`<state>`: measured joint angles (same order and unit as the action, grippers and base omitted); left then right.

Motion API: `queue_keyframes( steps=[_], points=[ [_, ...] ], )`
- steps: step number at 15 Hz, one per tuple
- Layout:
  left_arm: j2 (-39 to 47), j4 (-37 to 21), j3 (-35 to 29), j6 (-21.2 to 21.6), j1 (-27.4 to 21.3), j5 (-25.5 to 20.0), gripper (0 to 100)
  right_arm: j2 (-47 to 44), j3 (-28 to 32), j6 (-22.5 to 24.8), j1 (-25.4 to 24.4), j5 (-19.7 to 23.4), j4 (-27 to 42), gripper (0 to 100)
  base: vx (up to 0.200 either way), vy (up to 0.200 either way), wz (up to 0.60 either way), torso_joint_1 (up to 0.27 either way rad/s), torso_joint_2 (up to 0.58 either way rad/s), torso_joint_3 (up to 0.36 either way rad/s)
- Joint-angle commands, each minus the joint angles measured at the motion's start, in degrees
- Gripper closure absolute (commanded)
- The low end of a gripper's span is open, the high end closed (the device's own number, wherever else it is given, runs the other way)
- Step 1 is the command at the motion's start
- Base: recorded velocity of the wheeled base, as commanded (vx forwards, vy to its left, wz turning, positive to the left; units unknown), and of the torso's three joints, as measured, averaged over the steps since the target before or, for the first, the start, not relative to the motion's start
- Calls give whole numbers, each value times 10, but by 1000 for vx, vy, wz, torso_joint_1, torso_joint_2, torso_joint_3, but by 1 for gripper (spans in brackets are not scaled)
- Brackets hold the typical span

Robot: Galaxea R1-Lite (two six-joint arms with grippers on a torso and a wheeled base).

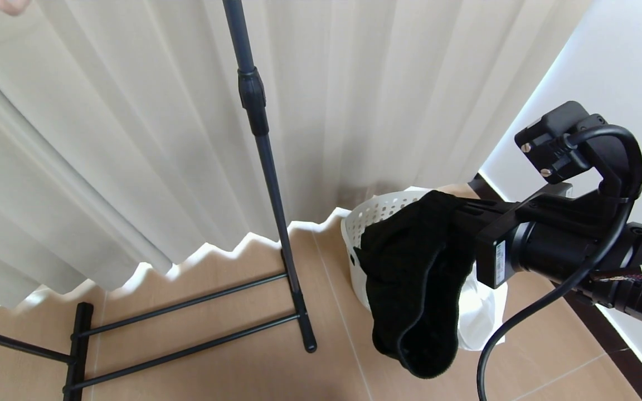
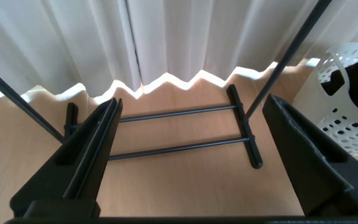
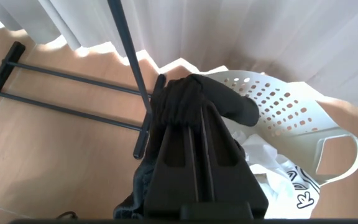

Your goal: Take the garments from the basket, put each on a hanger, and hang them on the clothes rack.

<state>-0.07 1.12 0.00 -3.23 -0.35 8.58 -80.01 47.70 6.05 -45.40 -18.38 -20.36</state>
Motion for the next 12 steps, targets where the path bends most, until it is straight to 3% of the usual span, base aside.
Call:
queue_keyframes(
  steps=[1,12],
  points=[
    [1,0,0,-1,0,0,0,-2,-2,0,0,0,0,100,0,0,0,2,7,198],
    [1,1,0,-1,0,0,0,3,-4,2,13,-1,-3,100,0,0,0,-1,1,204]
  ],
)
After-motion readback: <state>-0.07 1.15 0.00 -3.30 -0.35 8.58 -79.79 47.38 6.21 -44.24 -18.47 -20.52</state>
